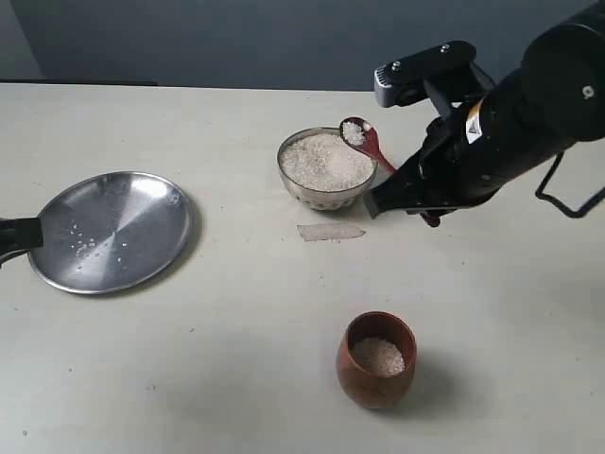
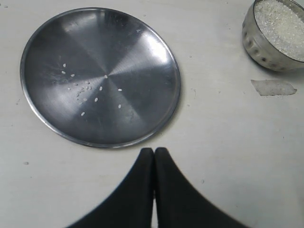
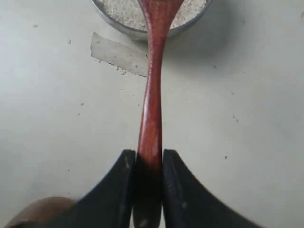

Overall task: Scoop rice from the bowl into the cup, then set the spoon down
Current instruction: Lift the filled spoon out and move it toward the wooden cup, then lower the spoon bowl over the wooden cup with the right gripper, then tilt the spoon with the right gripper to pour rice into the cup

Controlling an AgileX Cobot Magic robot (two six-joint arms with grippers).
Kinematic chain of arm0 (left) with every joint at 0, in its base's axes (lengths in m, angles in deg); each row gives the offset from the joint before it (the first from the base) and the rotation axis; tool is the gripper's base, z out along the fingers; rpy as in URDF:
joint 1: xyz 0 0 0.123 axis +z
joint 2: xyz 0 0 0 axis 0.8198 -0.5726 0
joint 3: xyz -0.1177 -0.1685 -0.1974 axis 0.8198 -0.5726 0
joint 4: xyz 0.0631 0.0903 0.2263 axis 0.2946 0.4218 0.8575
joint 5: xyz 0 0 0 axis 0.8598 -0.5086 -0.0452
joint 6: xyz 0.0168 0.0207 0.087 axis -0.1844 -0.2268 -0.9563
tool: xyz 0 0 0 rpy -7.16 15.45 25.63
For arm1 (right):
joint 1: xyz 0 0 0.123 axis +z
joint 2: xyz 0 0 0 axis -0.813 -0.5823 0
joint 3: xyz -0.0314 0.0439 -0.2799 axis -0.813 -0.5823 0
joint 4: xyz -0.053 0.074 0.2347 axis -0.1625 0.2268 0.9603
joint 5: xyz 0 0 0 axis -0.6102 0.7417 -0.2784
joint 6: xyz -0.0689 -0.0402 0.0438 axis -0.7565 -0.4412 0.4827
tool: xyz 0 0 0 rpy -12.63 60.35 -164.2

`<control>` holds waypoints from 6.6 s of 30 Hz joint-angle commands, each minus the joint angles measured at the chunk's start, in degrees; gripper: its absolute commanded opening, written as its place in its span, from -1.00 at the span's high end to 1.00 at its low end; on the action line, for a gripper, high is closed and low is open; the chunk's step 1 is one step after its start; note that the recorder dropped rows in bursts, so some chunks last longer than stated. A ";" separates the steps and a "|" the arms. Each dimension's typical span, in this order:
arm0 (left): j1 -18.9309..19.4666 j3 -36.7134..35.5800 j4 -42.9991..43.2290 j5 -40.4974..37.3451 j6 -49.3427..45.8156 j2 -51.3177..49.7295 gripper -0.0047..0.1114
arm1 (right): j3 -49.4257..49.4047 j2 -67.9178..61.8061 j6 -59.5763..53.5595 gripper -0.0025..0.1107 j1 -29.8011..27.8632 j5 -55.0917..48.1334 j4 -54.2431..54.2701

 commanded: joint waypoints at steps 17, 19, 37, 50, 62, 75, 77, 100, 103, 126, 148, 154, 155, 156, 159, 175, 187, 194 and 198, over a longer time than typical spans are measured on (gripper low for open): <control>-0.33 0.22 0.14 0.03 -0.05 -0.19 0.91 | -18.60 18.97 -6.51 0.97 -0.25 -2.34 5.53; -0.33 0.22 0.14 0.03 -0.05 -0.19 0.91 | -20.31 20.41 -7.76 0.97 -0.25 -2.34 6.65; -0.33 0.22 0.14 0.03 -0.05 -0.19 0.91 | -22.47 28.98 -15.26 0.97 -0.25 -12.05 12.59; -0.33 0.22 0.05 0.03 -0.05 -0.19 0.91 | -22.47 32.70 -18.85 0.97 -0.25 -18.73 15.67; -0.33 0.22 0.05 0.03 -0.05 -0.19 0.91 | -22.47 39.04 -19.64 0.97 -0.25 -23.16 15.70; -0.33 0.22 0.05 0.03 -0.05 -0.19 0.91 | -22.47 39.49 -23.96 0.97 -0.14 -23.32 15.58; -0.33 0.22 0.05 0.03 -0.05 -0.19 0.91 | -22.47 39.49 -24.22 0.97 -0.14 -23.02 14.50; -0.33 0.22 0.05 0.03 -0.05 -0.19 0.91 | -22.47 39.13 -39.23 0.97 -0.14 -18.44 8.34; -0.33 0.22 0.05 0.03 -0.05 -0.19 0.91 | -22.47 37.33 -39.23 0.97 -0.14 -18.44 6.68; -0.33 0.22 0.05 0.03 -0.05 -0.19 0.91 | -22.47 33.20 -37.49 0.97 6.66 -18.34 -6.42; -0.33 0.22 0.05 0.03 -0.05 -0.19 0.91 | -22.47 32.34 -37.65 0.97 14.84 -17.53 -14.59; -0.33 0.22 0.05 0.03 -0.05 -0.19 0.91 | -22.47 29.95 -37.52 0.97 14.84 -16.24 -15.38; -0.33 0.22 0.05 0.03 -0.05 -0.19 0.91 | -22.47 29.95 -37.52 0.97 14.84 -15.96 -15.62; -0.33 0.22 0.05 0.03 -0.05 -0.19 0.91 | -22.47 29.95 -37.52 0.97 14.84 -15.55 -16.07; -0.33 0.22 0.05 0.03 -0.05 -0.19 0.91 | -22.47 29.95 -37.62 0.97 14.84 -15.40 -17.45; -0.33 0.22 0.05 0.03 -0.05 -0.19 0.91 | -22.47 29.95 -38.18 0.97 19.91 -17.04 -22.53; -0.33 0.22 0.05 0.03 -0.05 -0.19 0.91 | -22.47 29.95 -38.18 0.97 21.83 -17.92 -25.63; -0.33 0.22 0.05 0.03 -0.05 -0.19 0.91 | -22.47 29.95 -37.88 0.97 24.23 -18.75 -27.60; -0.33 0.22 0.05 0.03 -0.05 -0.19 0.91 | -22.47 29.95 -37.53 0.97 25.37 -19.81 -29.13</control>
